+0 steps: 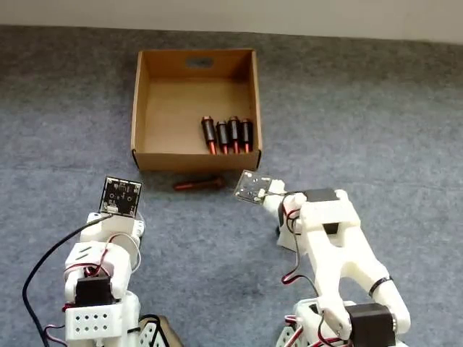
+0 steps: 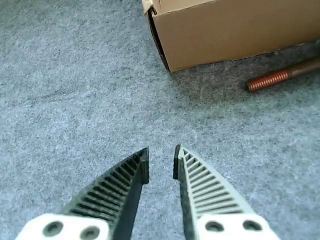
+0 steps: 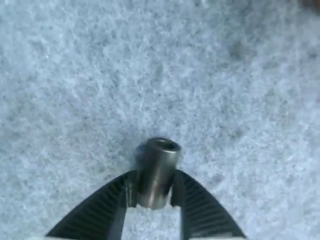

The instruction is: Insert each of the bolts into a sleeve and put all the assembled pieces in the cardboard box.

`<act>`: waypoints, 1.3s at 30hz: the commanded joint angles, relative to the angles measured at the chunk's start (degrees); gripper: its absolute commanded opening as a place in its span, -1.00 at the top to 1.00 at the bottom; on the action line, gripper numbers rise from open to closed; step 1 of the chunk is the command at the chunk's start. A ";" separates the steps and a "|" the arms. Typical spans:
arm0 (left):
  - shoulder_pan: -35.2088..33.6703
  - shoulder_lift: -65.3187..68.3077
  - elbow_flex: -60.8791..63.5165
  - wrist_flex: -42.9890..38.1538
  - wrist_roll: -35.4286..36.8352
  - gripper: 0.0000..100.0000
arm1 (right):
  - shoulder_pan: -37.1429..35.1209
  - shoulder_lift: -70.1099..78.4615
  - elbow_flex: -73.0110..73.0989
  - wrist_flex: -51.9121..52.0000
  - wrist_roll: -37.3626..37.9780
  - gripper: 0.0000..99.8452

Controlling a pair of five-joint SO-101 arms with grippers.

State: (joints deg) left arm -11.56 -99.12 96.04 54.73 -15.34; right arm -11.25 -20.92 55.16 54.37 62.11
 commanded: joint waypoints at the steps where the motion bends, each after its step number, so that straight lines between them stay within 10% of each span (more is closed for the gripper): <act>1: 0.57 -0.48 0.04 -0.88 -0.44 0.78 | 0.22 -0.57 -0.48 -0.57 -5.01 0.95; 14: 0.57 -0.48 0.04 -0.88 -0.44 0.78 | -0.66 -0.13 -4.44 -0.22 -36.48 0.94; 19: 0.57 -0.48 0.04 -0.88 -0.44 0.78 | -1.45 0.04 -3.47 -0.22 -37.45 0.62; 39: 0.57 -0.48 0.04 -0.88 -0.44 0.78 | -1.45 15.78 -10.51 -2.51 -37.19 0.70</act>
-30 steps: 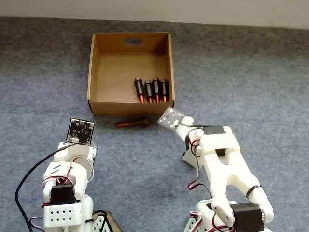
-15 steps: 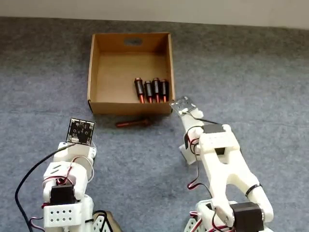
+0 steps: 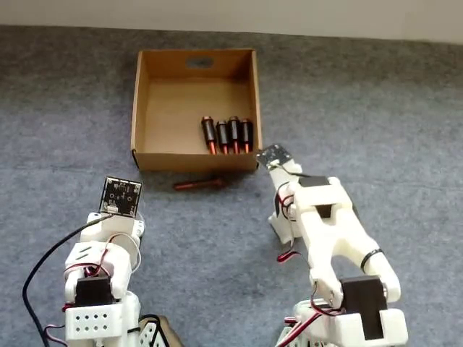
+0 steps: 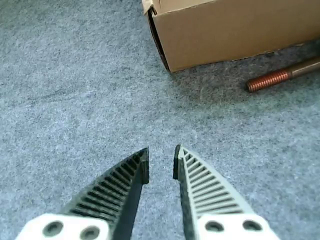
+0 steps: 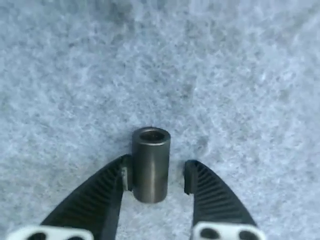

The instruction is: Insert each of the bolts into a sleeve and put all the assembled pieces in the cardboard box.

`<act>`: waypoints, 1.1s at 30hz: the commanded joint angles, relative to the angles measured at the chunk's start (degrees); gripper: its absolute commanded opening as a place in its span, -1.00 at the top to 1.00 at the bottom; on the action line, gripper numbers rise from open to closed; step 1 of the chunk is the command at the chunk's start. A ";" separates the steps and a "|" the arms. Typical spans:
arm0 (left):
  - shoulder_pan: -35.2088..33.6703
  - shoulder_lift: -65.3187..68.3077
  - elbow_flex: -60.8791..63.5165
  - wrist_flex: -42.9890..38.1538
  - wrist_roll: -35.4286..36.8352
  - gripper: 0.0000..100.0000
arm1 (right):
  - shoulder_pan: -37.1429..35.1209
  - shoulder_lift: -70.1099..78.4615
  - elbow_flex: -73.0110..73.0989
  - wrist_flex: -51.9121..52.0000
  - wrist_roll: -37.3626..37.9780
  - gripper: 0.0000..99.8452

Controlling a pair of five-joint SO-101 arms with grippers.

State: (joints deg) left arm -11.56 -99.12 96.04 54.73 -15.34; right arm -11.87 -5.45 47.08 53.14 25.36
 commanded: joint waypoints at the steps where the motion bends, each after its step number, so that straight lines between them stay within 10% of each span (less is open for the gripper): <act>1: 0.57 -0.48 0.04 -0.88 -0.44 0.78 | -0.84 0.31 -2.77 -1.27 -0.35 0.70; 14: 0.57 -0.48 0.04 -0.88 -0.44 0.78 | -1.10 -1.89 -4.00 -1.10 -3.34 1.00; 33: 0.84 6.11 -8.40 6.15 -5.98 0.77 | 1.89 -61.14 20.62 0.48 -17.76 0.99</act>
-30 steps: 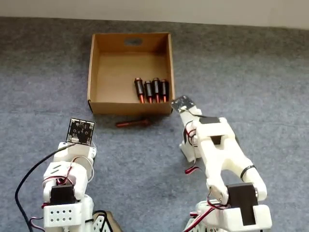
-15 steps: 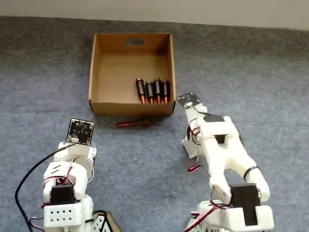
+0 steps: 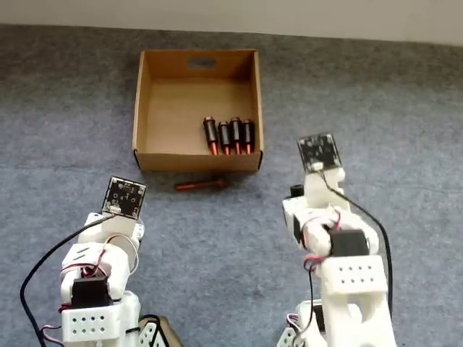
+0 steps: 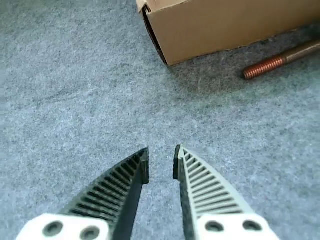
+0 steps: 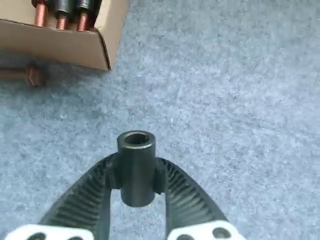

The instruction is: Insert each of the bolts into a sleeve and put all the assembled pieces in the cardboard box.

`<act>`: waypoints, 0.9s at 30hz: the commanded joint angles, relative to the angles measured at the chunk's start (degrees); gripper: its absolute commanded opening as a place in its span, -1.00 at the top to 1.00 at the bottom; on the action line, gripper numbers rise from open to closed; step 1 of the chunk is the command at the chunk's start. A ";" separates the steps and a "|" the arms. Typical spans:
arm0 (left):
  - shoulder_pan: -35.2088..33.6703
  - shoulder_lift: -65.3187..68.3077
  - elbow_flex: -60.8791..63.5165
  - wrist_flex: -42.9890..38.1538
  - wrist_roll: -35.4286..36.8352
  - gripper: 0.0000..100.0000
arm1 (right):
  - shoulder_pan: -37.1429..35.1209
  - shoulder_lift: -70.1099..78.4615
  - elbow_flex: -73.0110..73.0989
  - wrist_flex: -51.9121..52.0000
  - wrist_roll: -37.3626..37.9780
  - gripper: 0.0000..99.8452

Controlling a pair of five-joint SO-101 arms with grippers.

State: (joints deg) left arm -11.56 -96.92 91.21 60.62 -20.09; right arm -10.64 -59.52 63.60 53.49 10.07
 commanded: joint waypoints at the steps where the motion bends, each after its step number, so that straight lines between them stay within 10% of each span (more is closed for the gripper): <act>1: 0.92 6.29 -4.70 0.18 -1.32 0.77 | 0.66 -9.19 6.29 -0.13 -4.22 0.99; 27: 23.25 95.69 -70.46 6.33 -1.32 0.77 | -6.73 -26.51 21.85 -0.92 -9.23 0.99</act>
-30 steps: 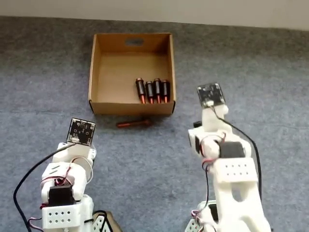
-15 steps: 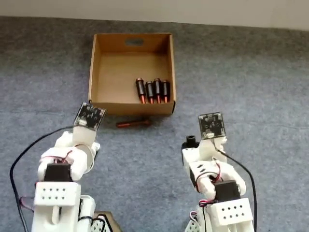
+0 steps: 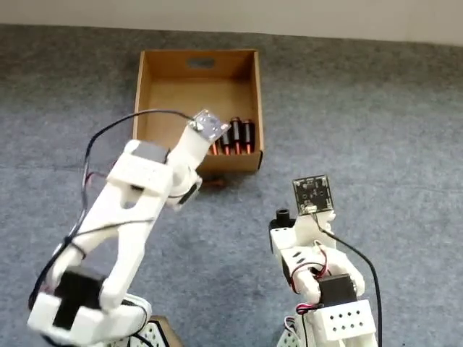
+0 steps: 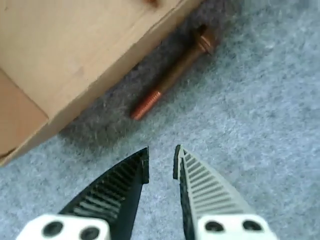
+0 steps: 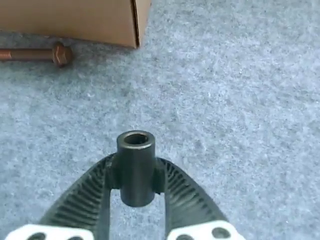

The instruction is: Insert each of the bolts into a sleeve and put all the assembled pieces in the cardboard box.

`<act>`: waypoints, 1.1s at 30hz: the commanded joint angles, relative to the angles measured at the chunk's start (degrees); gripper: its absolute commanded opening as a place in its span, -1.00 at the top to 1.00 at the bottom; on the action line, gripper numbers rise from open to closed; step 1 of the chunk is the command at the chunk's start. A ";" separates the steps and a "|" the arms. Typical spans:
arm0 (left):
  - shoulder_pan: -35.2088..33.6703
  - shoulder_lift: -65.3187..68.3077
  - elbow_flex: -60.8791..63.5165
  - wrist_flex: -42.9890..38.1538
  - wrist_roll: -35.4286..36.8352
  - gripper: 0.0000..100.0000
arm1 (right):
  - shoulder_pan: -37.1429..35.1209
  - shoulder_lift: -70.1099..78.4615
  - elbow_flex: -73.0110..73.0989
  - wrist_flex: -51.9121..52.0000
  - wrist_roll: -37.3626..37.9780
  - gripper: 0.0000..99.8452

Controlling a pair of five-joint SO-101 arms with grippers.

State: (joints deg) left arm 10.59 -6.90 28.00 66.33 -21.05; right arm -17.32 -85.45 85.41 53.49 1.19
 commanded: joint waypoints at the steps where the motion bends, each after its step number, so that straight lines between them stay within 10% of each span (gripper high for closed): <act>1: 1.10 7.96 -9.27 0.70 -0.35 0.77 | -0.04 -0.57 0.75 -0.92 -0.18 0.99; 22: 1.10 34.15 -27.03 -0.88 -0.44 0.62 | -0.13 -0.57 1.89 -0.92 0.09 0.99; 33: 4.97 25.98 -20.35 6.68 -2.55 0.98 | -0.13 -0.57 1.89 -1.01 0.09 0.99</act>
State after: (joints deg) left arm 12.88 23.52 4.35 72.48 -22.20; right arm -17.32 -85.45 87.78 53.49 1.19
